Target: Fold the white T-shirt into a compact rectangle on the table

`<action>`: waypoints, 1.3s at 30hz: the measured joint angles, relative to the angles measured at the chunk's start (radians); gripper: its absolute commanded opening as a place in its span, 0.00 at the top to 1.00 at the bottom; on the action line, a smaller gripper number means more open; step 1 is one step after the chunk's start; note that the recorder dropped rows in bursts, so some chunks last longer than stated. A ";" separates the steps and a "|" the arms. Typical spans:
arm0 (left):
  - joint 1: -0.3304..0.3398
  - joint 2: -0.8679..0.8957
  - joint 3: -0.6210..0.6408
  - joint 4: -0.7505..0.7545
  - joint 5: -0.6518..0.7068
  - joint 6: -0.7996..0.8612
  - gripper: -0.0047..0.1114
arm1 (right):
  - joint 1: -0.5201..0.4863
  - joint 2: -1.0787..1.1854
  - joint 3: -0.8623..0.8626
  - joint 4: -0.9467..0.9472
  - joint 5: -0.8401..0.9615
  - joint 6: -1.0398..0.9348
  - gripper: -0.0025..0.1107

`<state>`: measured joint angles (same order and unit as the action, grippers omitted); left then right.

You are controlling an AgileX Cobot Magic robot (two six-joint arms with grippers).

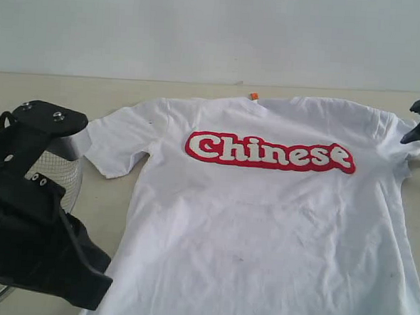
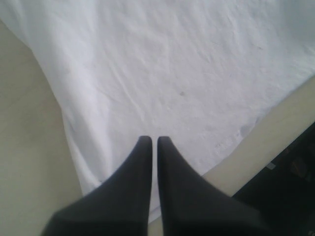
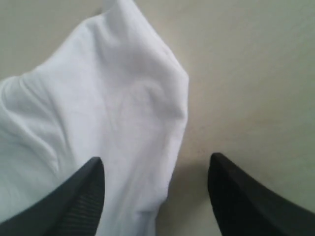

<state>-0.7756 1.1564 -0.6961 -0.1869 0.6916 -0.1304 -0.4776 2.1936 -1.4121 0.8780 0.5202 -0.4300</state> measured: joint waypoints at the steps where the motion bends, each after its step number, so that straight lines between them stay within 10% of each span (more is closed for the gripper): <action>1: 0.000 0.000 0.000 0.000 0.000 0.000 0.92 | 0.000 0.002 0.000 0.000 -0.010 0.002 0.48; 15: 0.000 0.000 0.000 0.000 0.000 0.000 0.92 | 0.003 0.043 -0.014 0.109 -0.105 0.009 0.51; 29: 0.000 0.000 0.000 -0.006 0.000 0.000 0.92 | 0.044 0.064 -0.018 0.113 -0.159 -0.014 0.98; 39: 0.000 0.000 0.000 -0.008 0.000 0.001 0.92 | 0.046 0.064 -0.016 0.113 -0.155 -0.014 0.98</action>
<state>-0.7756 1.1564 -0.6961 -0.1950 0.6916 -0.1291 -0.4312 2.2573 -1.4285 0.9908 0.3653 -0.4445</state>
